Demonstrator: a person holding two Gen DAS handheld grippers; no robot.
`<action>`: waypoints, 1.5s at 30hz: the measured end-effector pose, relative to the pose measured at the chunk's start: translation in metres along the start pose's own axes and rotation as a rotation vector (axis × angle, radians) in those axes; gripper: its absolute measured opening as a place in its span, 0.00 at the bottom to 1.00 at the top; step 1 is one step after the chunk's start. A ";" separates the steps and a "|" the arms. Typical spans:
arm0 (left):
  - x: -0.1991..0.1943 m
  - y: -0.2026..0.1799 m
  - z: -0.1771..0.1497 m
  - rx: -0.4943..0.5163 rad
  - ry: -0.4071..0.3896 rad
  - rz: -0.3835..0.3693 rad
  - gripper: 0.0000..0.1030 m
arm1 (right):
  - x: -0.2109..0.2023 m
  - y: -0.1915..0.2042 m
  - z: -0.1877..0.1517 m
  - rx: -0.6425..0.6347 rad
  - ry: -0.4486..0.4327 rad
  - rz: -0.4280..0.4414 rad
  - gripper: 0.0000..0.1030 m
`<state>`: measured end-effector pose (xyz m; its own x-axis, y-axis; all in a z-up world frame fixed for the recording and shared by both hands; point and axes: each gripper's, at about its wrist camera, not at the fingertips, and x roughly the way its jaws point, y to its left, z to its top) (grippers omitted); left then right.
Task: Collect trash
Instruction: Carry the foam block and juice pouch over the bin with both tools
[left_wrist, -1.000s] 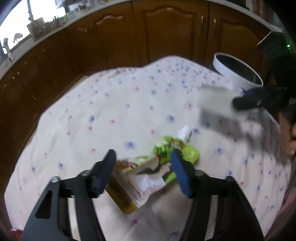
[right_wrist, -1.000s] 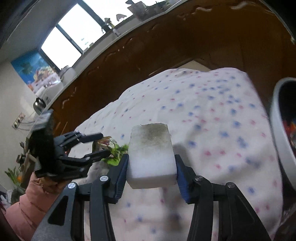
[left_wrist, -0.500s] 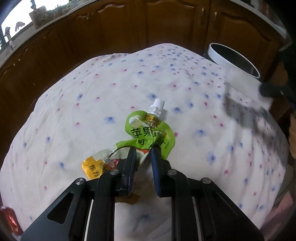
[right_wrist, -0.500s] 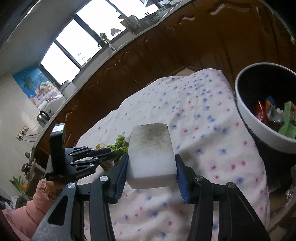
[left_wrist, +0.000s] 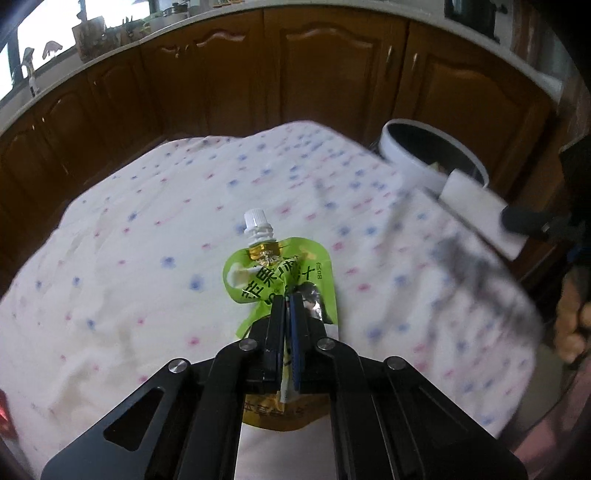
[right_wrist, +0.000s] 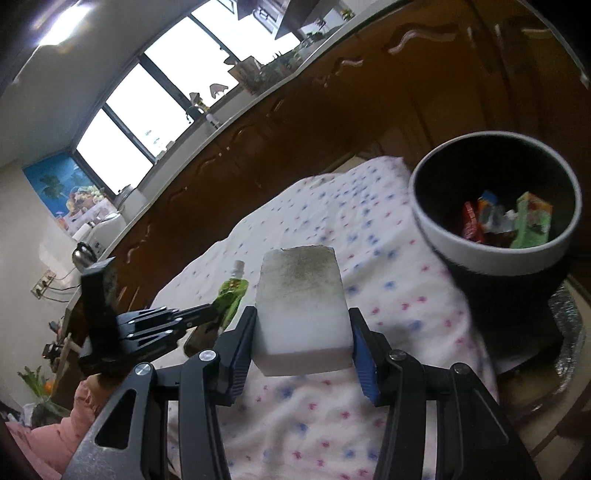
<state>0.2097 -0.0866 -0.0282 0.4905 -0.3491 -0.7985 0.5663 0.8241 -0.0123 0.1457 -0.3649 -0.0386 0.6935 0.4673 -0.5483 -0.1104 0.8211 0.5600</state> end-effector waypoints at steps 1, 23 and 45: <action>-0.003 -0.005 0.002 -0.019 -0.009 -0.008 0.02 | -0.003 -0.002 0.000 -0.001 -0.008 -0.013 0.48; -0.001 -0.106 0.029 -0.102 -0.084 -0.057 0.02 | -0.044 -0.027 -0.008 -0.019 -0.100 -0.145 0.48; 0.016 -0.136 0.063 -0.050 -0.090 -0.059 0.02 | -0.070 -0.061 0.012 0.013 -0.168 -0.218 0.48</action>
<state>0.1828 -0.2325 -0.0013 0.5163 -0.4345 -0.7380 0.5635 0.8213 -0.0892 0.1120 -0.4517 -0.0268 0.8082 0.2181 -0.5471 0.0630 0.8915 0.4485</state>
